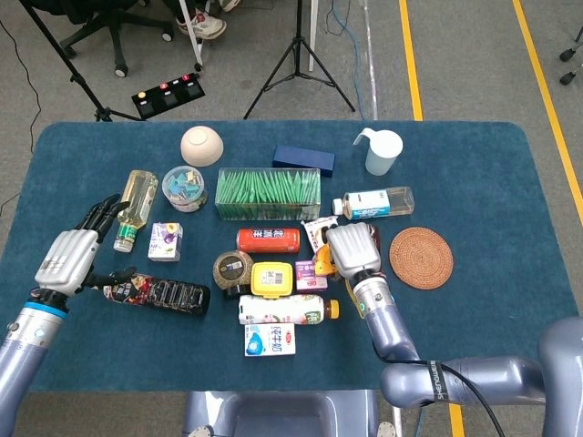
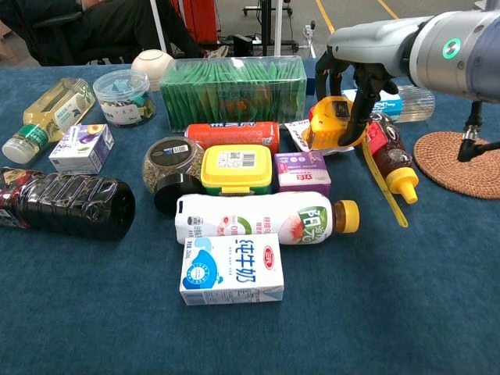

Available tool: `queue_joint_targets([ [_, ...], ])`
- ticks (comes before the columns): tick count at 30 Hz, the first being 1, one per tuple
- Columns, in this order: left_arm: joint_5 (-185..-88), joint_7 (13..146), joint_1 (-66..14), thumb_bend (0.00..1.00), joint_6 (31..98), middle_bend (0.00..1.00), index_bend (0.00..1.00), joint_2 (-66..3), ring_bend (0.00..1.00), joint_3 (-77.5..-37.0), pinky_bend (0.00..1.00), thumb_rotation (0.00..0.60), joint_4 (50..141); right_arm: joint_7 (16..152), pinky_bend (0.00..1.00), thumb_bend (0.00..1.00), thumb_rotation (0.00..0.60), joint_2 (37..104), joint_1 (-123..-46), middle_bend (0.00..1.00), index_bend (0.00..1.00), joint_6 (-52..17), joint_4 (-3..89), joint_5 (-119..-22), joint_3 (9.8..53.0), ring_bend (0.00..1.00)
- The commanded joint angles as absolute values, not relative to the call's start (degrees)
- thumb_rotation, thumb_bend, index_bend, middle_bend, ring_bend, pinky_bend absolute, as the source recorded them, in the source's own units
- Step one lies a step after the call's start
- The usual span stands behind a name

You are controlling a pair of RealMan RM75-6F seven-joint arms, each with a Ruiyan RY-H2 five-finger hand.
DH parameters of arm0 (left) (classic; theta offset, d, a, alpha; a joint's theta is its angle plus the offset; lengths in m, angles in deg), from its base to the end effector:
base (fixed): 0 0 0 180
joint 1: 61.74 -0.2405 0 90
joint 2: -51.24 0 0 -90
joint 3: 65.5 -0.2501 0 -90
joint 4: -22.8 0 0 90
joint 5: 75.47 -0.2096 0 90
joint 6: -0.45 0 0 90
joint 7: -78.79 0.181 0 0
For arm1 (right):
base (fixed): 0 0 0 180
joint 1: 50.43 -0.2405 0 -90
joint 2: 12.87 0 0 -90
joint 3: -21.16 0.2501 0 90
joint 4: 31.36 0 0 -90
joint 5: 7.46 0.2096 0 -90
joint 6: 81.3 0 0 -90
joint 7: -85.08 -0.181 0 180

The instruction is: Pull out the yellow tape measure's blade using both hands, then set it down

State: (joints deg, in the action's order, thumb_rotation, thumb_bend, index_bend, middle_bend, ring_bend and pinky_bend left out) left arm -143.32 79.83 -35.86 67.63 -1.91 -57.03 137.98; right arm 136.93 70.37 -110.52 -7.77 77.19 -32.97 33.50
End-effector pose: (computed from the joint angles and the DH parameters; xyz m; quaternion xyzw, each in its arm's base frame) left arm -0.1878 0.3068 0.1499 -0.6165 -0.4714 -0.4297 0.4616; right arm -0.0540 -0.3677 0.0052 0.7412 -0.3574 0.2807 0.4941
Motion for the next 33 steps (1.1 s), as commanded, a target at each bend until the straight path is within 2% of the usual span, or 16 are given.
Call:
queue_joint_targets([
  [1,-144.0,78.7,-36.7,0.21,67.9,0.0,0.05,-1.2,0.0,-57.4,0.25,0.6,137.5,137.2,0.73,0.33,0.6,71.0,-110.7,0.63,0.7,-7.9,77.0,-32.3,33.5,0.72],
  [15,-146.1,76.2,-38.9,0.21,68.6,0.0,0.04,0.1,0.0,-58.1,0.25,0.6,136.4,141.3,0.68,0.33,0.6,72.3,-112.8,0.59,0.66,-8.2,75.0,-29.7,33.2,0.67],
  [21,-146.8,75.5,-39.2,0.21,68.4,0.0,0.04,0.2,0.0,-58.1,0.25,0.6,136.1,142.6,0.59,0.31,0.6,71.8,-113.0,0.46,0.45,-9.2,74.6,-28.0,32.5,0.52],
  [26,-147.0,75.5,-39.2,0.2,68.3,0.0,0.05,0.2,0.0,-57.9,0.25,0.6,136.0,144.2,0.51,0.26,0.6,70.2,-113.6,0.32,0.21,-10.4,76.3,-25.4,32.6,0.4],
  [29,-146.9,75.4,-39.2,0.2,68.1,0.0,0.04,0.2,0.0,-57.8,0.25,0.6,136.1,144.4,0.45,0.23,0.6,69.4,-114.0,0.26,0.12,-10.4,77.7,-23.5,33.3,0.33],
  [33,-147.0,75.3,-39.3,0.2,67.8,0.0,0.04,0.3,0.0,-57.8,0.25,0.6,136.2,144.2,0.41,0.21,0.6,68.3,-114.3,0.22,0.06,-10.6,78.9,-22.6,33.6,0.28],
])
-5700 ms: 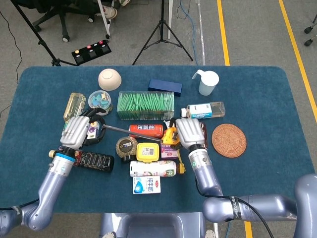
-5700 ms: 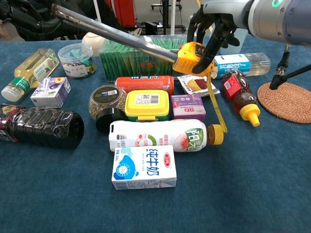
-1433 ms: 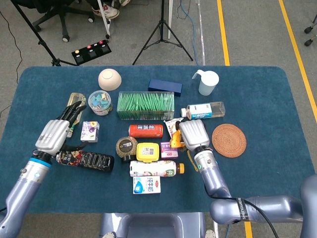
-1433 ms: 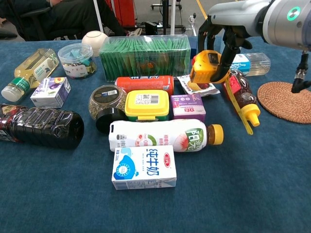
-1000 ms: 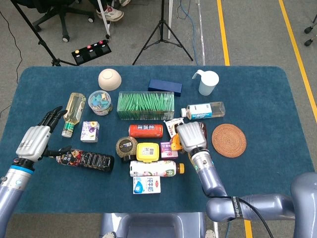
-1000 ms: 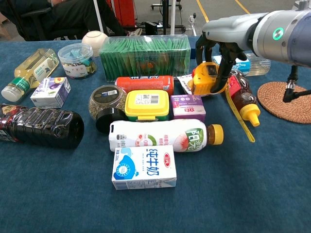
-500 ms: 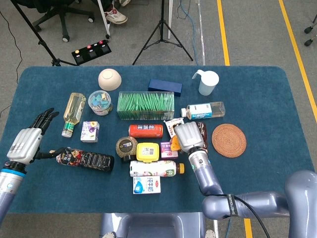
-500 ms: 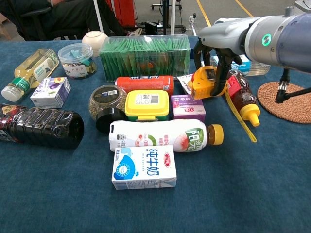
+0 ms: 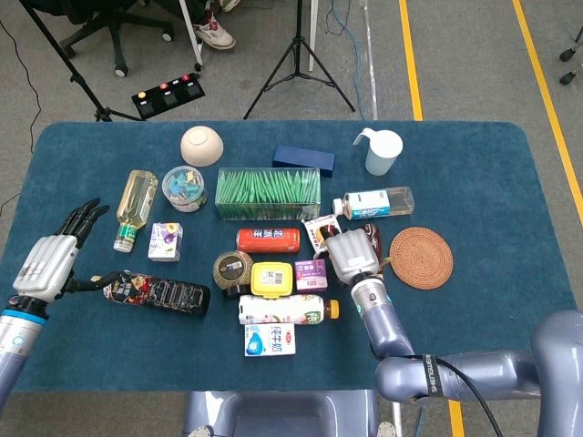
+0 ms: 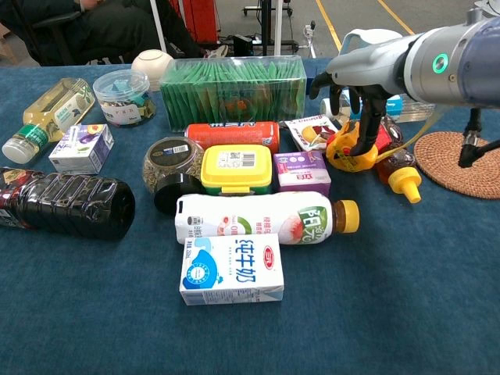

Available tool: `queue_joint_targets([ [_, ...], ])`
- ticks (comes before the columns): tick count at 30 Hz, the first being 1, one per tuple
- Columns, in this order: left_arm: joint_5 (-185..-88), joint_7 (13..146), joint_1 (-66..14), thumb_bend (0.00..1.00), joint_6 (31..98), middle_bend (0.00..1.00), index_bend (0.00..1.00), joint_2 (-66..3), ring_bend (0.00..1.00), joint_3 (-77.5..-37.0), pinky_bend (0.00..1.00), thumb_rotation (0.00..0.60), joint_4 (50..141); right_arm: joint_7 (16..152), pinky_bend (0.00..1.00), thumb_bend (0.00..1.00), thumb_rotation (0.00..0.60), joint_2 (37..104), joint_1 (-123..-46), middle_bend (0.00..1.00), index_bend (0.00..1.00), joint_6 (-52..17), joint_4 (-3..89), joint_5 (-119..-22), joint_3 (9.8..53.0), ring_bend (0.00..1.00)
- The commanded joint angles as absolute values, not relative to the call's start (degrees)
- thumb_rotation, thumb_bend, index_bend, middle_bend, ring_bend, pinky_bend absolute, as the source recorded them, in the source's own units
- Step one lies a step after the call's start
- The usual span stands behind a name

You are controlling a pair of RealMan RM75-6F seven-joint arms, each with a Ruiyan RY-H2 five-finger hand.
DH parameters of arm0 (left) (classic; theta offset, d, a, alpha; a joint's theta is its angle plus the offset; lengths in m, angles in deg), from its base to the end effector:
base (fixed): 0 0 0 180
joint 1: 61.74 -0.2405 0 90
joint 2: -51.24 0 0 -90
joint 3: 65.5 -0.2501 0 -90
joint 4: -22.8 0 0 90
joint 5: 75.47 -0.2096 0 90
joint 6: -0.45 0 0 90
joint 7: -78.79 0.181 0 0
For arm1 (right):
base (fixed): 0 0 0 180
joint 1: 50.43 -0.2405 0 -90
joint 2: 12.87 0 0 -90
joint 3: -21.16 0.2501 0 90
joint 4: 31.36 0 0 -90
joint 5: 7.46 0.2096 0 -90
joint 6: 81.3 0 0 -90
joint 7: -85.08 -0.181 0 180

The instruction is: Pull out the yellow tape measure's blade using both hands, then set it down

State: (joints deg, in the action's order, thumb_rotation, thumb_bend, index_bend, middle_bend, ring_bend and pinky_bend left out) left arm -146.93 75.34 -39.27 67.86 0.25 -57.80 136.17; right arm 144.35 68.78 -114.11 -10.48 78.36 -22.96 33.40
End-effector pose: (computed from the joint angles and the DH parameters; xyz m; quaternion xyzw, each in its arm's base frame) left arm -0.2084 0.2963 0.1619 -0.6089 -0.4768 -0.4251 0.4702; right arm -0.0580 -0.3657 -0.0029 0.7720 -0.3484 0.2055 0.4903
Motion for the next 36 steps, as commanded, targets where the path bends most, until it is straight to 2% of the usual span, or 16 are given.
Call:
queue_joint_targets([
  [1,-147.0,75.2,-39.4,0.2,67.8,0.0,0.04,0.3,0.0,-57.8,0.25,0.6,136.3,144.1,0.41,0.21,0.6,67.9,-114.3,0.22,0.06,-10.7,79.1,-22.6,33.7,0.28],
  [6,-147.1,74.6,-39.7,0.2,68.3,0.0,0.05,0.1,0.0,-57.6,0.25,0.6,136.1,141.4,0.41,0.21,0.6,65.6,-113.3,0.25,0.15,-10.3,81.1,-25.0,34.2,0.28],
  [10,-146.6,74.8,-40.5,0.2,70.3,0.0,0.08,-1.0,0.0,-57.0,0.26,0.6,135.3,136.9,0.47,0.22,0.6,63.8,-110.9,0.34,0.3,-8.9,82.1,-30.5,34.2,0.36],
  [12,-146.1,75.0,-40.9,0.2,71.4,0.02,0.18,-1.7,0.0,-56.8,0.28,0.6,134.7,134.2,0.5,0.22,0.6,63.1,-109.3,0.4,0.38,-7.7,82.3,-33.6,34.3,0.42],
  [15,-145.4,74.8,-41.7,0.2,72.5,0.12,0.32,-2.6,0.04,-56.8,0.3,0.6,133.9,128.8,0.55,0.23,0.6,62.3,-106.2,0.47,0.48,-5.1,82.3,-39.9,34.2,0.49],
  [18,-144.9,74.6,-42.4,0.2,73.0,0.18,0.4,-3.5,0.08,-57.1,0.33,0.6,132.4,124.5,0.6,0.25,0.6,61.0,-103.1,0.54,0.55,-3.5,82.1,-45.4,33.2,0.55],
  [20,-145.6,74.6,-42.8,0.21,73.1,0.26,0.46,-3.9,0.15,-57.7,0.37,0.6,131.2,121.6,0.65,0.26,0.6,60.4,-101.5,0.59,0.6,-2.9,81.4,-49.2,32.8,0.61],
  [23,-148.6,74.2,-44.9,0.22,78.2,0.36,0.55,-6.6,0.24,-57.9,0.41,0.6,127.0,117.2,0.66,0.28,0.6,59.0,-97.7,0.62,0.64,-0.6,78.2,-56.8,30.4,0.62],
  [30,-151.7,73.0,-46.9,0.22,83.6,0.38,0.57,-11.1,0.26,-57.5,0.42,0.6,119.4,108.8,0.61,0.28,0.6,57.4,-92.4,0.62,0.64,-1.8,74.3,-62.6,28.4,0.62],
  [36,-151.6,73.4,-47.8,0.22,83.3,0.38,0.57,-13.0,0.26,-58.2,0.42,0.6,115.5,105.9,0.56,0.28,0.6,56.0,-88.0,0.62,0.64,-0.2,72.9,-65.5,27.2,0.6],
])
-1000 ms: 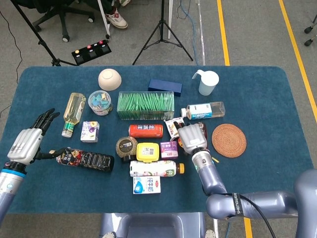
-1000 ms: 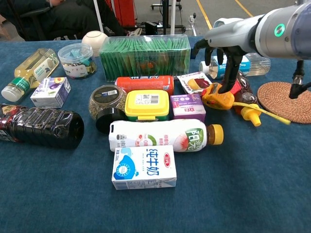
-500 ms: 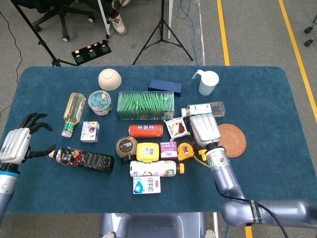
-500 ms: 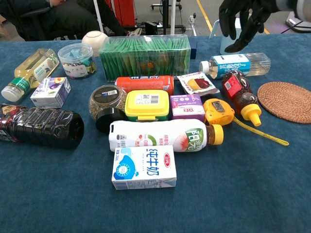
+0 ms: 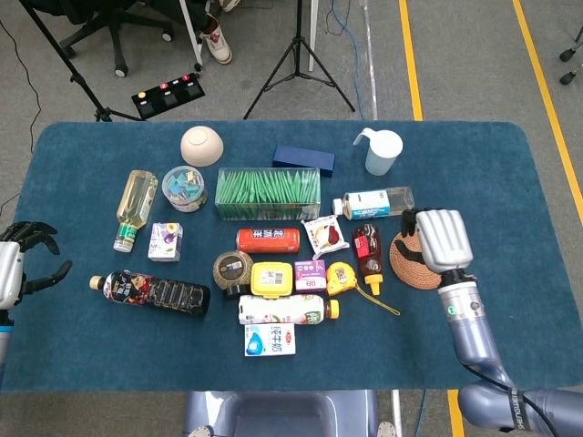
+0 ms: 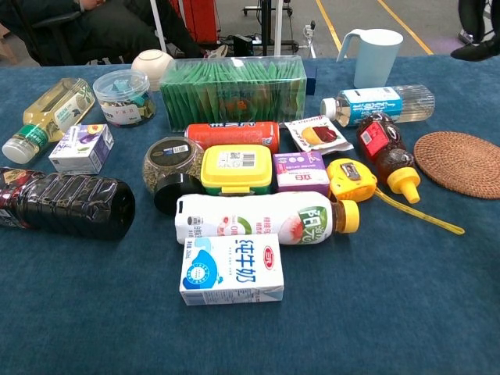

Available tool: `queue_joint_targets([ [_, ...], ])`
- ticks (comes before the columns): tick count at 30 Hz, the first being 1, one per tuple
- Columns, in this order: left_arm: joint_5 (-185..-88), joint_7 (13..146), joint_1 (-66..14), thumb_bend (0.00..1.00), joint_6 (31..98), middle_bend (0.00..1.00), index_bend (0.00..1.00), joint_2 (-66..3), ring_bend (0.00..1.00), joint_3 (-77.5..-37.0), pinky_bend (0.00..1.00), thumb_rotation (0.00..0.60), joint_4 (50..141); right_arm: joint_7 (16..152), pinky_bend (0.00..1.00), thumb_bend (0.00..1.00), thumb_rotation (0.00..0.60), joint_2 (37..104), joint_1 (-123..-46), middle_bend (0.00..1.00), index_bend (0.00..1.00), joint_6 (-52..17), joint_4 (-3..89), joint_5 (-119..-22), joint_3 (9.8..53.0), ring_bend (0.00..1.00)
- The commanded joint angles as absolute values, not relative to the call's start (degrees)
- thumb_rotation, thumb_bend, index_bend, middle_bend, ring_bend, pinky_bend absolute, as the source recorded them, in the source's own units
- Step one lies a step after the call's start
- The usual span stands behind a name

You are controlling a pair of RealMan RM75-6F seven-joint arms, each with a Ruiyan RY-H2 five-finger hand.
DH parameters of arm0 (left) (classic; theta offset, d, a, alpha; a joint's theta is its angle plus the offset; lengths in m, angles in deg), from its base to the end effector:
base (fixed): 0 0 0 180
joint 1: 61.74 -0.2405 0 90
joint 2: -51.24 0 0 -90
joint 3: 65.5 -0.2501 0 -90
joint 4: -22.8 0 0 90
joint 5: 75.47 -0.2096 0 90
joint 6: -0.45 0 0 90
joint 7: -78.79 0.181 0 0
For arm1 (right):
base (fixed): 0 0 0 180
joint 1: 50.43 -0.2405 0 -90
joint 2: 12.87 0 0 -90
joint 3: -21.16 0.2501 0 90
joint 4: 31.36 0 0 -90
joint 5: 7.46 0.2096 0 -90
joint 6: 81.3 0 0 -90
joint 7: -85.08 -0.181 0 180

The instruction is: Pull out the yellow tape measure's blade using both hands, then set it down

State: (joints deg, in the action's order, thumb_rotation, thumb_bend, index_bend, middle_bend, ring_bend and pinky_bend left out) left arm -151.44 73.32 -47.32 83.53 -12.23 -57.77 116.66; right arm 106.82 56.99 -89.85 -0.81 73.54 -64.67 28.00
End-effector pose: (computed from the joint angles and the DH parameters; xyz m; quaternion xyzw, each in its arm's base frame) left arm -0.2801 0.2829 0.1784 -0.5399 -0.3990 -0.4634 0.5784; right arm -0.1534 -0.3585 0.1154 0.6230 -0.3499 0.4300 0.5519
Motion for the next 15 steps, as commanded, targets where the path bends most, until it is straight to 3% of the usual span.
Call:
queue_joint_targets([
  [1,-151.6,73.2,-47.9,0.22,83.1,0.38,0.57,-13.2,0.26,-58.4,0.42,0.6,115.1,105.7,0.56,0.28,0.6,55.6,-87.3,0.62,0.64,-0.1,72.8,-65.6,26.9,0.6],
  [15,-153.4,75.4,-49.7,0.21,80.3,0.38,0.57,-11.2,0.25,-61.7,0.33,0.6,116.2,103.3,0.51,0.28,0.6,52.6,-77.5,0.61,0.64,3.0,71.3,-68.0,23.4,0.56],
])
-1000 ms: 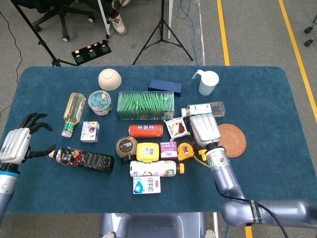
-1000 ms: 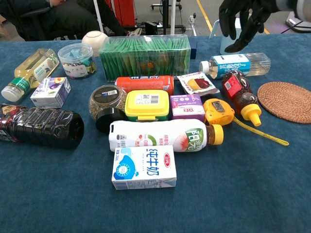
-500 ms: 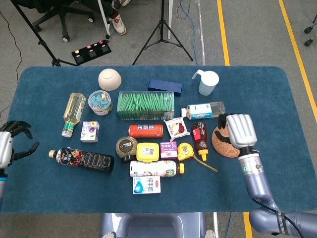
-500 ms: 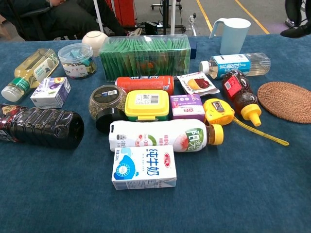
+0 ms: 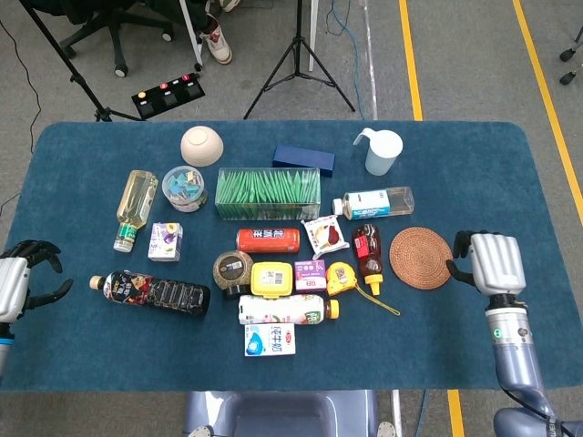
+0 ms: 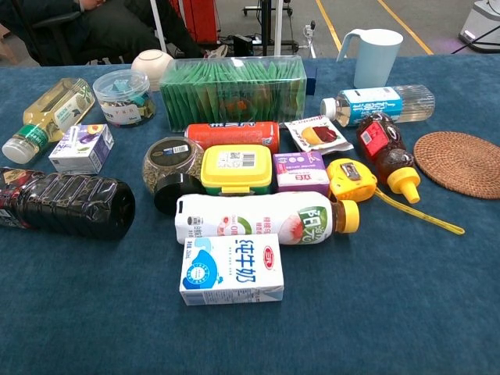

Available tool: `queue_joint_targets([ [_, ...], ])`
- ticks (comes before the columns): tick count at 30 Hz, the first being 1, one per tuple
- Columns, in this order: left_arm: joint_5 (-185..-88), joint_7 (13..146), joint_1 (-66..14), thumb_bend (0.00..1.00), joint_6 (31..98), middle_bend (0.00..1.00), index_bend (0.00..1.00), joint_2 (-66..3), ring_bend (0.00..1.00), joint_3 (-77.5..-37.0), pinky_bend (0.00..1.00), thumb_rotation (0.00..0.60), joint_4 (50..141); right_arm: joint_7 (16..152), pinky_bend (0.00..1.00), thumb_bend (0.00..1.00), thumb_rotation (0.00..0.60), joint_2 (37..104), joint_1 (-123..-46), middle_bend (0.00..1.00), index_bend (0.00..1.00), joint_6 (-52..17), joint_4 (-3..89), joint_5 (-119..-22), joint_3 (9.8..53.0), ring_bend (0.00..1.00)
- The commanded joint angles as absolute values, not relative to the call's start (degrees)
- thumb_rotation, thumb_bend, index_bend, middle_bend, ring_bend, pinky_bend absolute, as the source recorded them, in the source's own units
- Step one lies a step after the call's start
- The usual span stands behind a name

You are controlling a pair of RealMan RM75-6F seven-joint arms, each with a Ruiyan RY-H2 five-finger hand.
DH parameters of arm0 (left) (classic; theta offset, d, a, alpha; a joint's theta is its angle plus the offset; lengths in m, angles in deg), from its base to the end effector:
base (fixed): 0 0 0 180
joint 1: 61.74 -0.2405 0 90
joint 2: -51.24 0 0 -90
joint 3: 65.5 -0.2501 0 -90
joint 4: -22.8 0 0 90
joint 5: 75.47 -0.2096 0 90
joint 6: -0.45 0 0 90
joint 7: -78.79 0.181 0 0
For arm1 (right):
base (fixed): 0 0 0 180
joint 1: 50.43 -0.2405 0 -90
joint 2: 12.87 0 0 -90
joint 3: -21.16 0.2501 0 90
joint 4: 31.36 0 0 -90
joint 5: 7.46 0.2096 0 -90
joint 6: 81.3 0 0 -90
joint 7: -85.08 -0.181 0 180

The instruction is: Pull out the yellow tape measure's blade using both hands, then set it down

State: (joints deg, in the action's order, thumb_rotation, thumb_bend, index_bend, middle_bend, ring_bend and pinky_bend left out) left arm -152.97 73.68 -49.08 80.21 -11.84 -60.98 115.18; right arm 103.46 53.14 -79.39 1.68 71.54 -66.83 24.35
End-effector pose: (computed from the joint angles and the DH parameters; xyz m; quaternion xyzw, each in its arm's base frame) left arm -0.3012 0.2650 0.1627 -0.5701 -0.4214 -0.4111 0.5730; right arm -0.2329 -0.3210 0.1406 0.5912 -0.3741 0.3707 0.6108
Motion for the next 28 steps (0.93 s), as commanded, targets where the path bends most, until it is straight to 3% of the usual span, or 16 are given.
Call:
queue_joint_targets([
  [1,-153.8,75.3,-50.0,0.21,80.8,0.38,0.57,-11.1,0.25,-61.8,0.33,0.6,116.5,103.7,0.5,0.28,0.6,52.5,-76.9,0.61,0.64,3.3,71.5,-68.2,23.1,0.55],
  [12,-158.2,73.6,-52.3,0.21,81.8,0.38,0.57,-9.0,0.25,-64.7,0.33,0.6,119.2,106.3,0.49,0.28,0.6,53.4,-70.1,0.61,0.64,9.2,71.8,-72.6,21.4,0.55],
  [28,-162.8,75.9,-52.5,0.21,82.7,0.38,0.57,-7.4,0.25,-65.5,0.33,0.6,123.8,104.3,0.48,0.28,0.6,53.1,-65.2,0.61,0.64,10.6,71.7,-75.8,22.3,0.55],
])
